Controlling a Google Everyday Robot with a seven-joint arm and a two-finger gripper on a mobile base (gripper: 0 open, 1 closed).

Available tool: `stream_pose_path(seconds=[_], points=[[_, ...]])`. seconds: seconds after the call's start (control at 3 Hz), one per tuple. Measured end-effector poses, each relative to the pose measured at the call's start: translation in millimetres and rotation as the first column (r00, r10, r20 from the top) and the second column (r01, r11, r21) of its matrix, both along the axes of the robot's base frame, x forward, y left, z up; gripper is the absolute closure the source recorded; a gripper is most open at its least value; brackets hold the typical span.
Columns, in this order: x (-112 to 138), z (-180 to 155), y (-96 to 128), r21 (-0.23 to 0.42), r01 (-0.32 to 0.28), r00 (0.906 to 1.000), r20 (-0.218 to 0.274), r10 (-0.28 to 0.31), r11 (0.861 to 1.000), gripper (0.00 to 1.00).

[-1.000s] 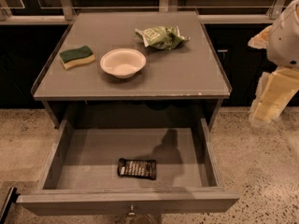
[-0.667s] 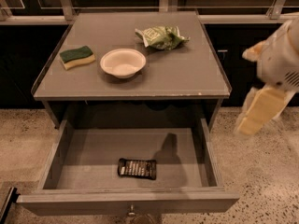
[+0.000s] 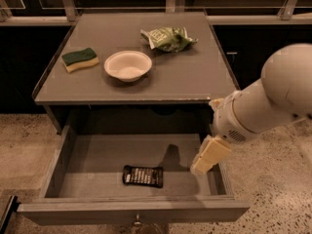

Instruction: Pick rxbar chocolate from top drawer and place on counter

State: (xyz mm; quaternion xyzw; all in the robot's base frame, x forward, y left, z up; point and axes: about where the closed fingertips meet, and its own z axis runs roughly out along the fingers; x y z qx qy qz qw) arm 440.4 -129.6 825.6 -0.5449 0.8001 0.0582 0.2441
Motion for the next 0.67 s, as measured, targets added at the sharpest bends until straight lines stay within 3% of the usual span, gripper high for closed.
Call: stream_pose_path(seconds=[0.33,0.67], points=[[17.6,4.0,3.1,0.02,0.022,0.9974,0.068,-0.023,1.0,0.0],[17.6,4.2,3.1,0.02,0.022,0.9974,0.069,-0.023,1.0,0.0]])
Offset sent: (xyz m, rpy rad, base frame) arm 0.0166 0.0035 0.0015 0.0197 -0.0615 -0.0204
